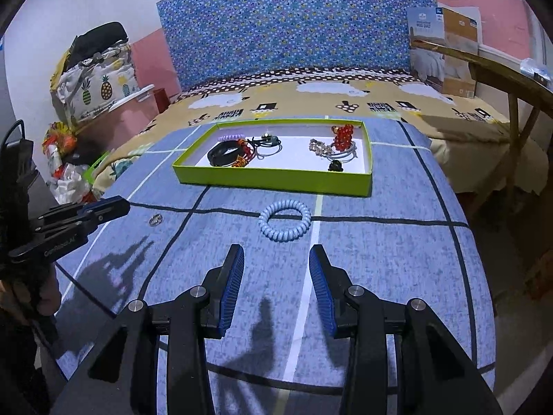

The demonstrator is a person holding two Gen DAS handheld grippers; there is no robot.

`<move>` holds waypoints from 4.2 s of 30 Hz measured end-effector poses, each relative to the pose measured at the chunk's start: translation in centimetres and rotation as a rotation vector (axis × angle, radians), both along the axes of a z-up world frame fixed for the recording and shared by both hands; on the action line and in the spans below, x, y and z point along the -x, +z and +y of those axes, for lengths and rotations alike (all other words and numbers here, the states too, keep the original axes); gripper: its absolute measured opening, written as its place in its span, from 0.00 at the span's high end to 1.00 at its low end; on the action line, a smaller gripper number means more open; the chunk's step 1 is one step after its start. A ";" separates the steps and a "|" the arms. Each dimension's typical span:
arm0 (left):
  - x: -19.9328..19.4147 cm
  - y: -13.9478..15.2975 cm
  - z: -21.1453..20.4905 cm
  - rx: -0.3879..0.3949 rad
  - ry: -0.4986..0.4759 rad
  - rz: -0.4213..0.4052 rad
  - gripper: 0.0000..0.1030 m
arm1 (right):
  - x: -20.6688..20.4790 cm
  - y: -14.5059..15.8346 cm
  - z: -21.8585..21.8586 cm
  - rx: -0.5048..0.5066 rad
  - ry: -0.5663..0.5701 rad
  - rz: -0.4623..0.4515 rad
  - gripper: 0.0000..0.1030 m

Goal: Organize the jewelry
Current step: 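Withdraw both open tools from the green box back to the jewelry, then grasp the gold ring with the left tool while the right grasps the light blue coil hair tie, then carry the gold ring into the green box while the right tool carries the coil hair tie, then open the right tool to drop the coil hair tie while the left tool drops the ring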

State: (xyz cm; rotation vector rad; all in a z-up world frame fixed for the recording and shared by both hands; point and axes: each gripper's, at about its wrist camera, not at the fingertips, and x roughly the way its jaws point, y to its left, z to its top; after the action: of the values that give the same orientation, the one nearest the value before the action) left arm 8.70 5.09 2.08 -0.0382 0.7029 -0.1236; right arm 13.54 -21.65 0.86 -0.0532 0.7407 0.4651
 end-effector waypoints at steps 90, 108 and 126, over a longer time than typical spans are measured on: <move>-9.8 2.2 -4.4 -0.056 -0.108 -0.024 0.78 | -12.1 1.4 1.0 0.019 -0.066 -0.002 0.91; -13.5 0.3 -1.7 -0.071 -0.064 0.006 0.78 | -17.2 -1.1 3.8 0.056 -0.033 0.056 0.91; -14.8 -2.2 -1.5 -0.037 -0.095 0.093 0.77 | -18.5 -3.3 4.6 0.112 -0.024 0.118 0.91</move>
State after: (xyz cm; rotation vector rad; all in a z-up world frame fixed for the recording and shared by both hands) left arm 23.52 3.57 -0.15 0.0248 0.8003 -0.2006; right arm 32.05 -17.08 -2.39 -0.1229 0.8817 0.4062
